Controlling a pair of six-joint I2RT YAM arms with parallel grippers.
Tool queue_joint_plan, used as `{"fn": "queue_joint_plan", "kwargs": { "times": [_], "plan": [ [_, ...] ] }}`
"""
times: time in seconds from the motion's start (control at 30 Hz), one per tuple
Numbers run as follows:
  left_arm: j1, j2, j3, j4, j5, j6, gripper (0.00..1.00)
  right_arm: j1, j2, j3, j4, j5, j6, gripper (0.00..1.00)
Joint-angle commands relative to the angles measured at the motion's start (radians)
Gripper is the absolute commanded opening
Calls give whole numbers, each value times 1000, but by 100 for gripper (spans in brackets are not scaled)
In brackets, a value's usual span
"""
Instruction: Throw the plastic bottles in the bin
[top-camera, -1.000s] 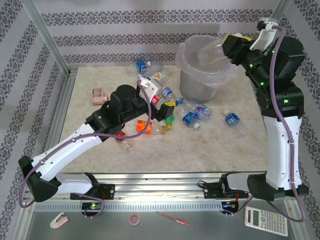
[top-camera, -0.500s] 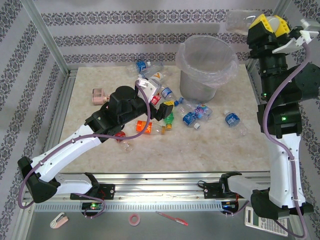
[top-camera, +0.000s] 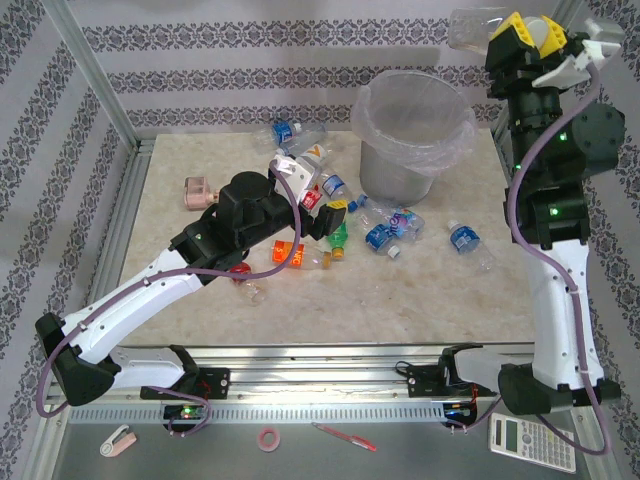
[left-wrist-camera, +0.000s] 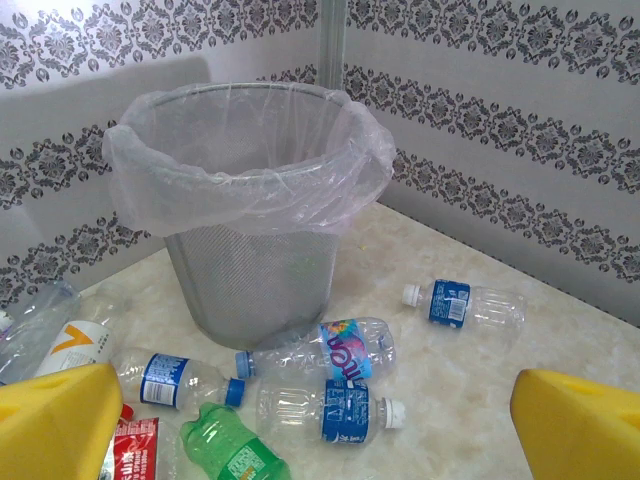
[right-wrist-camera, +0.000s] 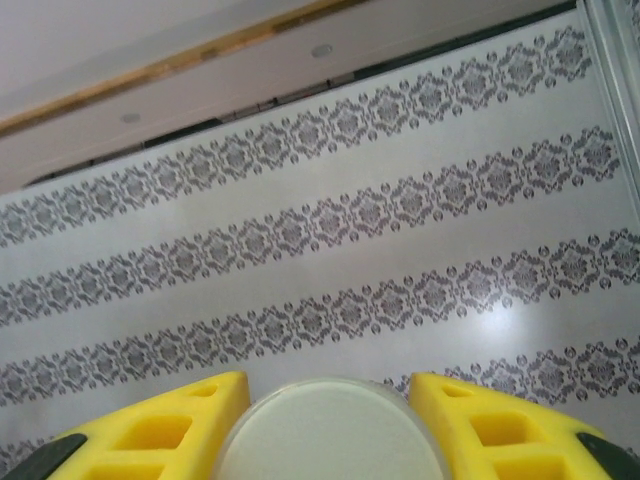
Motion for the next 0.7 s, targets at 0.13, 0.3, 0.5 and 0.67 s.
{"fn": "queue_joint_plan", "kwargs": {
  "times": [0.13,0.3,0.5,0.67],
  "plan": [
    [-14,-15,11,10,-33,19,100,-50,296,217,-432,-70,40,18],
    [-13,-25,14,-26,-54,11,100,-74,351,274,-555,-106,97,67],
    [-13,-32,-4,-28,-46,-1,100,-74,309,309,-581,-156,72,77],
    [-12,-33,-10,-32,-34,-1,100,-74,264,293,-589,-195,84,78]
  ]
}}
